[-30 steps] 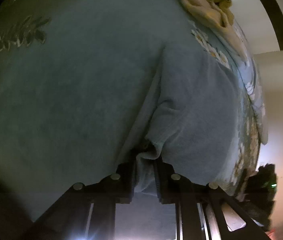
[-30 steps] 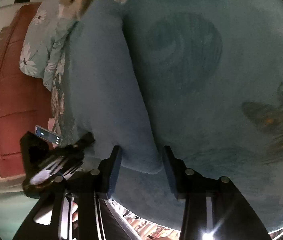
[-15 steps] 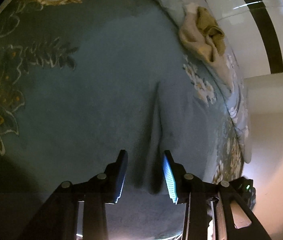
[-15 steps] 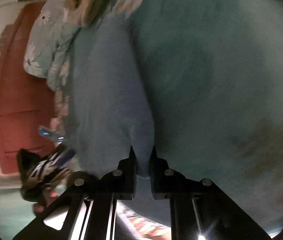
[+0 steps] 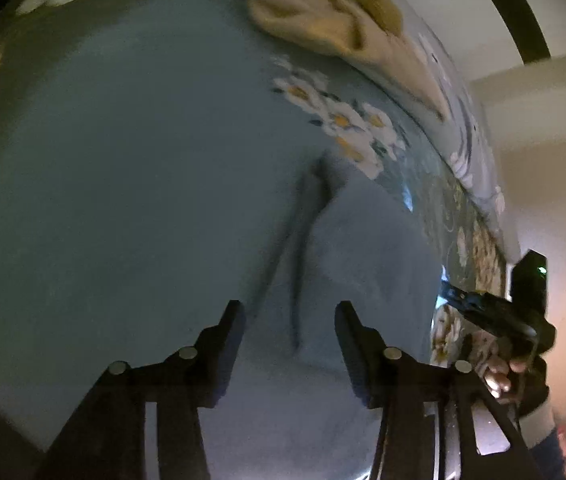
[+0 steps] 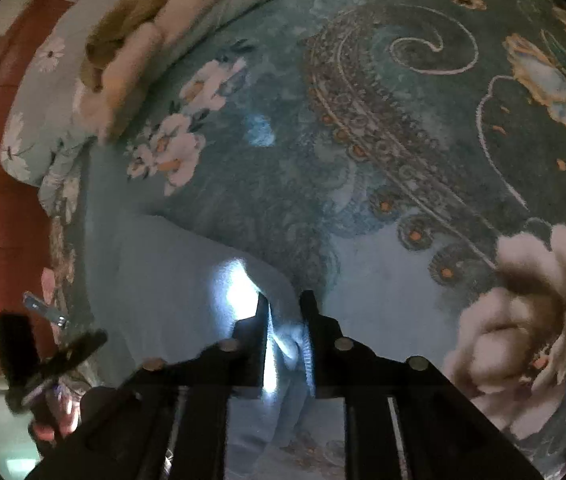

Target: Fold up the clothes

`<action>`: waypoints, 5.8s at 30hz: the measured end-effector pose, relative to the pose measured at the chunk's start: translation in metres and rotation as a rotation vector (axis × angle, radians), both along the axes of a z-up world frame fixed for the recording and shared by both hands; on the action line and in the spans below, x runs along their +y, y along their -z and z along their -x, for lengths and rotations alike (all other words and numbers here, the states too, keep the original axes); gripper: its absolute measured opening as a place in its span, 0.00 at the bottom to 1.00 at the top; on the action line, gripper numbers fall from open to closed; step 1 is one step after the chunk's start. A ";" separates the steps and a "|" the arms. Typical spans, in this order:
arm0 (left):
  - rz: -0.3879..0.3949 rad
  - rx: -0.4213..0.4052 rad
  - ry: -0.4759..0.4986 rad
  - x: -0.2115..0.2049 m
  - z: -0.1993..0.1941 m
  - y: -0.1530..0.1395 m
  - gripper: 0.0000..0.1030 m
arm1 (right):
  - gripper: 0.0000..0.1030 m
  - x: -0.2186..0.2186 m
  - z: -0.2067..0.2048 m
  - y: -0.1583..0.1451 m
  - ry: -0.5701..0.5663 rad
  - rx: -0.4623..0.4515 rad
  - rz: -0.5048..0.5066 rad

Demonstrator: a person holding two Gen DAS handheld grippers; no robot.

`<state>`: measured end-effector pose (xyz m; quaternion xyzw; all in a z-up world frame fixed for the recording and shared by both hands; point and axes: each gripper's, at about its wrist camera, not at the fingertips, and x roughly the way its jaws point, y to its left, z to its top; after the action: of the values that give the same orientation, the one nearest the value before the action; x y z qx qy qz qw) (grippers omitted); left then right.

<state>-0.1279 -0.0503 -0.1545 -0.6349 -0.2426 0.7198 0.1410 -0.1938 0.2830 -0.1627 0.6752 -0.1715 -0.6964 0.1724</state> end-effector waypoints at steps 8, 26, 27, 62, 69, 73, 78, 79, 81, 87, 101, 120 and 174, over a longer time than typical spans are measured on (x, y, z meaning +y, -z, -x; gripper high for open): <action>0.057 -0.030 0.108 0.029 0.032 0.030 0.56 | 0.49 0.044 -0.067 0.020 0.225 0.003 0.180; -0.062 -0.040 0.024 0.027 0.011 0.042 0.16 | 0.13 0.022 -0.088 0.041 0.430 -0.041 0.337; -0.075 -0.032 0.010 0.024 0.009 0.039 0.14 | 0.12 0.023 -0.088 0.035 0.418 -0.029 0.337; -0.048 -0.042 0.003 -0.006 -0.053 0.044 0.50 | 0.36 0.010 -0.120 0.046 0.342 -0.061 0.320; -0.124 -0.077 -0.021 -0.003 -0.054 0.055 0.50 | 0.19 -0.007 -0.111 0.038 0.323 -0.052 0.325; -0.176 -0.089 -0.051 -0.009 -0.056 0.057 0.50 | 0.13 -0.018 -0.106 0.009 0.273 -0.013 0.303; -0.287 -0.097 -0.108 -0.017 -0.063 0.060 0.50 | 0.11 -0.041 -0.097 -0.056 0.161 0.075 0.343; -0.320 -0.101 -0.124 -0.018 -0.065 0.062 0.50 | 0.11 -0.046 -0.095 -0.068 0.138 0.093 0.340; -0.385 -0.107 -0.156 -0.020 -0.069 0.065 0.50 | 0.10 -0.057 -0.092 -0.091 0.092 0.128 0.332; -0.563 -0.091 -0.198 -0.014 -0.074 0.062 0.50 | 0.10 -0.073 -0.094 -0.131 0.047 0.172 0.304; -0.780 0.091 0.089 0.111 -0.052 -0.070 0.49 | 0.09 0.049 -0.124 -0.279 0.070 0.419 0.253; -0.730 0.124 0.632 0.431 -0.114 -0.205 0.50 | 0.09 0.394 -0.202 -0.337 0.415 0.483 0.112; -0.062 0.442 1.006 0.571 -0.187 -0.185 0.58 | 0.39 0.425 -0.240 -0.199 0.560 0.364 -0.255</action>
<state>0.0591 0.5210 0.0302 -0.5019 0.1052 0.6723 0.5339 0.0460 0.7077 0.0363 0.4830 -0.2278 -0.8414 -0.0831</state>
